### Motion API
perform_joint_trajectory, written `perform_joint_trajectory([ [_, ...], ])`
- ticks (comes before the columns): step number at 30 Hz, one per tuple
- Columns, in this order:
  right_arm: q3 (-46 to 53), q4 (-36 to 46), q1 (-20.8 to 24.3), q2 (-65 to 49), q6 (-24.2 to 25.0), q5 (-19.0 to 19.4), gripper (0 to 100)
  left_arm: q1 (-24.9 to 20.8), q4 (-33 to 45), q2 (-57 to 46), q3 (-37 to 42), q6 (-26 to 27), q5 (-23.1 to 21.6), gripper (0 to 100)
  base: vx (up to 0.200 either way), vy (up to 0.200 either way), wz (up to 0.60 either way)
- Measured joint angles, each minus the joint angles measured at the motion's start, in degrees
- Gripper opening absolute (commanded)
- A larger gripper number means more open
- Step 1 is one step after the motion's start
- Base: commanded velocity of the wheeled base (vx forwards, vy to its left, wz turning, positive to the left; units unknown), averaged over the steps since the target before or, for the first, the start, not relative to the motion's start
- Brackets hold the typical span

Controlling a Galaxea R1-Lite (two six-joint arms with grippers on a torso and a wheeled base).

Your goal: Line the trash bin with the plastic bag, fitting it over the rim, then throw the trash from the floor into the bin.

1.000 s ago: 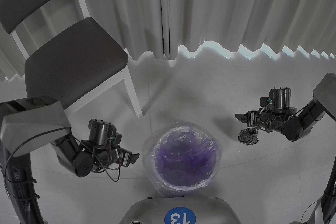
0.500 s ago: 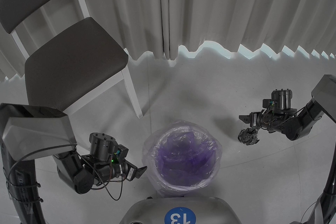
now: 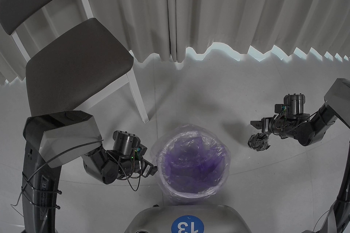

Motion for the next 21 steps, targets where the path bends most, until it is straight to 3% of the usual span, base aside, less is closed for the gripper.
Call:
perform_joint_trajectory([
  [10, -0.3, -0.3, -0.7, 1.3, -1.0, 0.0, 100, 3.1, 7.2, 5.8, -13.5, 1.3, 5.7, 100, 0.0, 0.0, 0.0],
  [21, -0.1, -0.4, -0.9, 1.7, -1.2, 0.0, 100, 3.4, 6.8, 5.7, -11.5, 1.0, 5.4, 100, 0.0, 0.0, 0.0],
])
